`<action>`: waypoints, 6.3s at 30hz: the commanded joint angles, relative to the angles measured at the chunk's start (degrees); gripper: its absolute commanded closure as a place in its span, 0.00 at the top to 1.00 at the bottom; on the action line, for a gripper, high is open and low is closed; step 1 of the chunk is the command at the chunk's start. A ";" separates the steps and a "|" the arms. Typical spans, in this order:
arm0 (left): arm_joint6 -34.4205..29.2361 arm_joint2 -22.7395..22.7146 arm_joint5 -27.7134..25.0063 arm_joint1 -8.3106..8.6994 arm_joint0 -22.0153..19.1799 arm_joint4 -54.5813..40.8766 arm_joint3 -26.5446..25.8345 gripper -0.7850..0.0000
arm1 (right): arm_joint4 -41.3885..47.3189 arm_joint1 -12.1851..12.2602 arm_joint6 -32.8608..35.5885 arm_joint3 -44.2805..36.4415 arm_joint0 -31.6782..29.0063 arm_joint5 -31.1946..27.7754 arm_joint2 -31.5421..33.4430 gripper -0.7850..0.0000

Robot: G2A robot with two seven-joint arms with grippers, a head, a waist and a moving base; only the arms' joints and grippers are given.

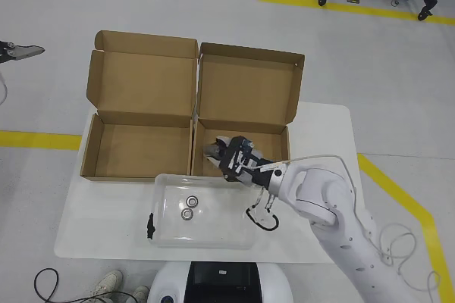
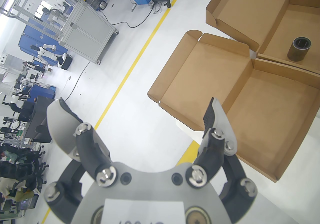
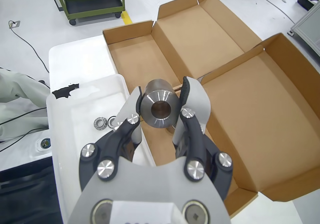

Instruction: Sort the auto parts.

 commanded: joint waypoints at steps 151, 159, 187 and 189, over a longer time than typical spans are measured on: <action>0.00 0.00 0.00 0.00 0.00 0.00 0.00 1.00 | -7.56 -4.41 6.57 3.68 -0.54 5.15 -17.82 1.00; 0.00 0.00 0.00 0.00 0.00 0.00 0.00 1.00 | -9.20 -5.62 7.31 6.75 0.34 7.39 -22.08 1.00; 0.00 0.00 0.00 0.00 0.00 0.00 0.00 1.00 | -13.55 -8.09 9.93 19.64 2.04 15.27 -24.43 0.42; 0.00 0.00 0.00 0.00 0.00 0.00 0.00 1.00 | -14.05 -8.14 10.11 19.71 2.01 15.22 -24.39 0.42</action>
